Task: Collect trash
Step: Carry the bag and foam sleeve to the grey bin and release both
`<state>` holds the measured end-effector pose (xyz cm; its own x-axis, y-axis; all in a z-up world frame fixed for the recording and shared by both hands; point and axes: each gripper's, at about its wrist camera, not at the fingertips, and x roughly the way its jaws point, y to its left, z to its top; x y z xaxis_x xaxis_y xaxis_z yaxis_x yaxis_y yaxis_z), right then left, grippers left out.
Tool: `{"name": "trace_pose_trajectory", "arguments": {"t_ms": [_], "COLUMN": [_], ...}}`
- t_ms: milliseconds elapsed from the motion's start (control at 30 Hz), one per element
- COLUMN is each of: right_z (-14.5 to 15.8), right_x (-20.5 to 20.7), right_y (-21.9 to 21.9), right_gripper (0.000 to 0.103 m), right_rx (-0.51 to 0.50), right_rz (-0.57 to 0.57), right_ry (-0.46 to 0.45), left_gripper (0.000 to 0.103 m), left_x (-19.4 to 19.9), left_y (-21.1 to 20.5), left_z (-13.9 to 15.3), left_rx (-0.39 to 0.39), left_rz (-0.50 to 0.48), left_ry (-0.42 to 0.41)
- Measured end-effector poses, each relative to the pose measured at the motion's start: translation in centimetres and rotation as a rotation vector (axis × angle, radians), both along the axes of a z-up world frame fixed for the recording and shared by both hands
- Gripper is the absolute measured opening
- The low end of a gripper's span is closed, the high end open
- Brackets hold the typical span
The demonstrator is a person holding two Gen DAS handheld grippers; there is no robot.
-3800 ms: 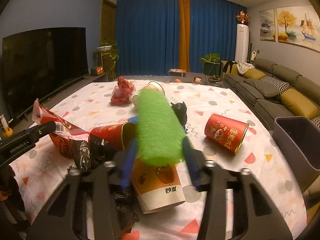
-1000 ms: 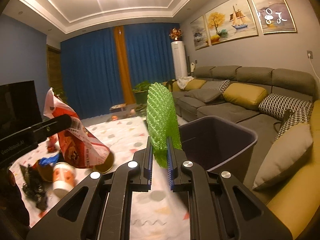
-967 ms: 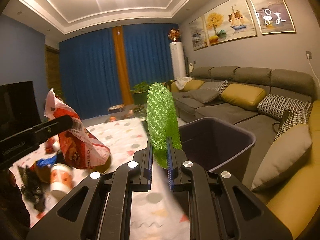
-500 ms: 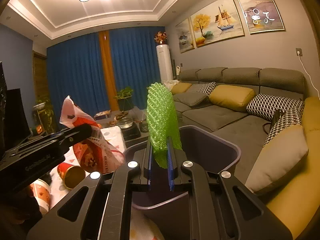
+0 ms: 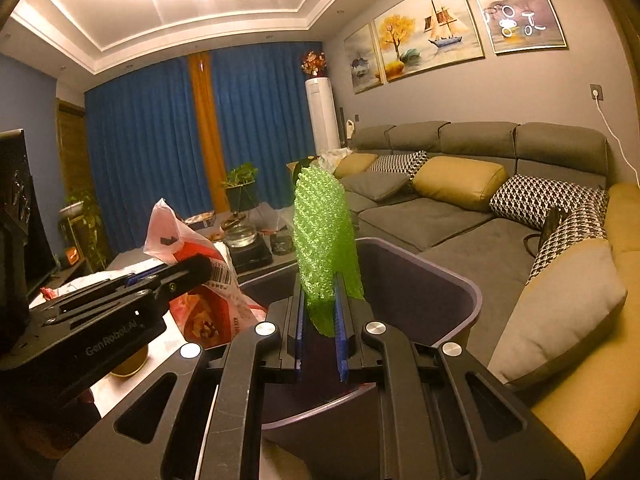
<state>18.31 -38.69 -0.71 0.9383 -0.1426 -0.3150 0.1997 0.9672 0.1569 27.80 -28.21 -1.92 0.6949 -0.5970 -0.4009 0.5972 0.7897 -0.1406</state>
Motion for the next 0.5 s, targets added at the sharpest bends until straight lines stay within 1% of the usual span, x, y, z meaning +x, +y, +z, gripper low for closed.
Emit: {"name": "trace_pose_trajectory", "arguments": {"t_ms": [300,367,433,500], "right_z": [-0.3,-0.3,-0.5,-0.8], "right_x": [1.4,1.6,1.8,2.0], "right_y": [-0.7,-0.9,-1.1,-1.3], "right_gripper": [0.014,0.016,0.016,0.018], "right_rx": [0.017,0.022,0.025,0.032], "right_rz": [0.002,0.001,-0.002,-0.005], "right_ry": [0.023,0.027,0.032,0.041], "left_gripper": [0.018,0.019,0.022,0.03], "left_x": [1.4,1.7,1.8,2.0], "left_y": [-0.5,-0.6,-0.9,-0.9], "left_z": [-0.6,-0.9,-1.1,-1.5], "left_rx": [-0.002,-0.002,0.004,0.015], "left_rz": [-0.009,-0.022,-0.029,-0.031], "left_ry": [0.035,0.048,0.054,0.061]}}
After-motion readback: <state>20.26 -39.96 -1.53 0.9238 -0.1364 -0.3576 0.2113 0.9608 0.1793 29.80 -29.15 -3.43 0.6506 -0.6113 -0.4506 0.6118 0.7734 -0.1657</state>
